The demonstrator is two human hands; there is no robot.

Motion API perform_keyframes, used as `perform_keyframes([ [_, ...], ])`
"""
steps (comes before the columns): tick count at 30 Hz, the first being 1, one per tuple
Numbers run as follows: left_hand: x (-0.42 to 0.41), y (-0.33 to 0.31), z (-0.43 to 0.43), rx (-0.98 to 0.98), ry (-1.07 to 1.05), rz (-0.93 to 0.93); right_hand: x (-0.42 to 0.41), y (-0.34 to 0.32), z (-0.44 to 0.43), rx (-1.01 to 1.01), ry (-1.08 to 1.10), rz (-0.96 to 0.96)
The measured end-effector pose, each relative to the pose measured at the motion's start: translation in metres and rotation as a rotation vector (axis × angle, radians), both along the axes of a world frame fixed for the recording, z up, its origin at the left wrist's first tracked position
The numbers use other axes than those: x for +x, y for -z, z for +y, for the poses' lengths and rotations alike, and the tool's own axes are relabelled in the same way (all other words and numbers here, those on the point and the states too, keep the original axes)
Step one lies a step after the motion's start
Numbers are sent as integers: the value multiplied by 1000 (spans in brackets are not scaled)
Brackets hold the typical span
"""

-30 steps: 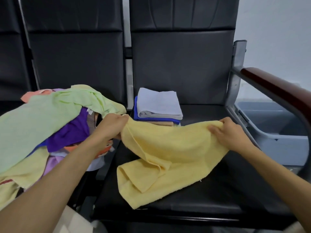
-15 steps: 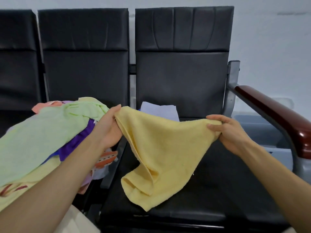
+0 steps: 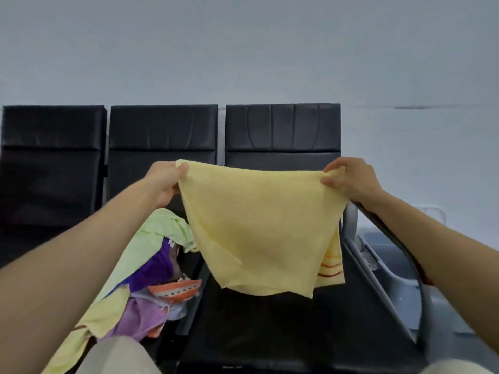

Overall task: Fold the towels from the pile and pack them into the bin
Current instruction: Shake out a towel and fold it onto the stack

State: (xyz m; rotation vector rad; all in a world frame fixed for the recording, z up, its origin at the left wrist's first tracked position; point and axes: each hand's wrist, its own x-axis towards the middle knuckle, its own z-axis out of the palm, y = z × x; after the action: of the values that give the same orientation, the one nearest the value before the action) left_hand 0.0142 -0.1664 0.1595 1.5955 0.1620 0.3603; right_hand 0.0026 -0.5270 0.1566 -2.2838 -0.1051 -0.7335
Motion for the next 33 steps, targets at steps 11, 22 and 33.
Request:
perform_keyframes([
  [11,-27,-24,-4,-271,64,55,-7,-37,-8,487,-115,158],
  [22,-22,-17,-7,227,-405,-105,-27,-50,-7,244,-219,218],
  [33,-20,-6,8,469,-206,-50,-17,-35,-1,-153,90,34],
])
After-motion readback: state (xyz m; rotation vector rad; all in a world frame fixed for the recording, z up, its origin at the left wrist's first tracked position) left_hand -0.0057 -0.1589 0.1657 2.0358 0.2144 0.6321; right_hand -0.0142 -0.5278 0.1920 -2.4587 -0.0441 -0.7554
